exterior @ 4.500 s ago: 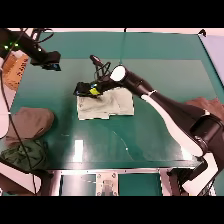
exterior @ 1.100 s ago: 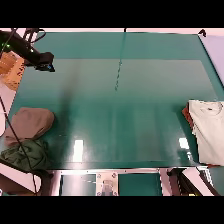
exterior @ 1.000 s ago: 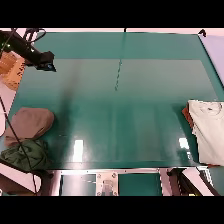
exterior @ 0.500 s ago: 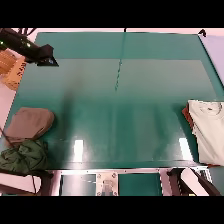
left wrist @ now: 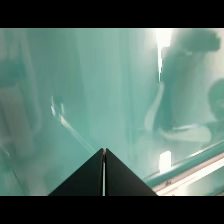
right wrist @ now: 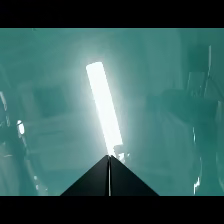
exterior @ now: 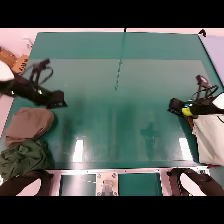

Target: Fold the shirts.

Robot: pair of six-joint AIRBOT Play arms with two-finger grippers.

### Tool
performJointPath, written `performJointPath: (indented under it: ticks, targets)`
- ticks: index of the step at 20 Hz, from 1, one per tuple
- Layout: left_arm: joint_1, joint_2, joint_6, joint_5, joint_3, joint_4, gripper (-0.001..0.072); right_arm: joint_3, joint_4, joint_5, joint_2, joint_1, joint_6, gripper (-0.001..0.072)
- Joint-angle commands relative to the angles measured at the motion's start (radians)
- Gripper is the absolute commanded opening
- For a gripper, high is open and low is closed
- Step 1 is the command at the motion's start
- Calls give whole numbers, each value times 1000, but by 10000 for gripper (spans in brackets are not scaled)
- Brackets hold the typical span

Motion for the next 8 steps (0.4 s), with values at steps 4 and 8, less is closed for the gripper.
performJointPath:
  ticks: [4, 8]
  targets:
    - [-12, 66, -28, 31, -123, -2, 23, -33, 3, -46, 0, 62, -9, 18]
    - [-12, 66, -26, 45, -123, -2, 23, -33, 3, -46, 0, 62, -9, 18]
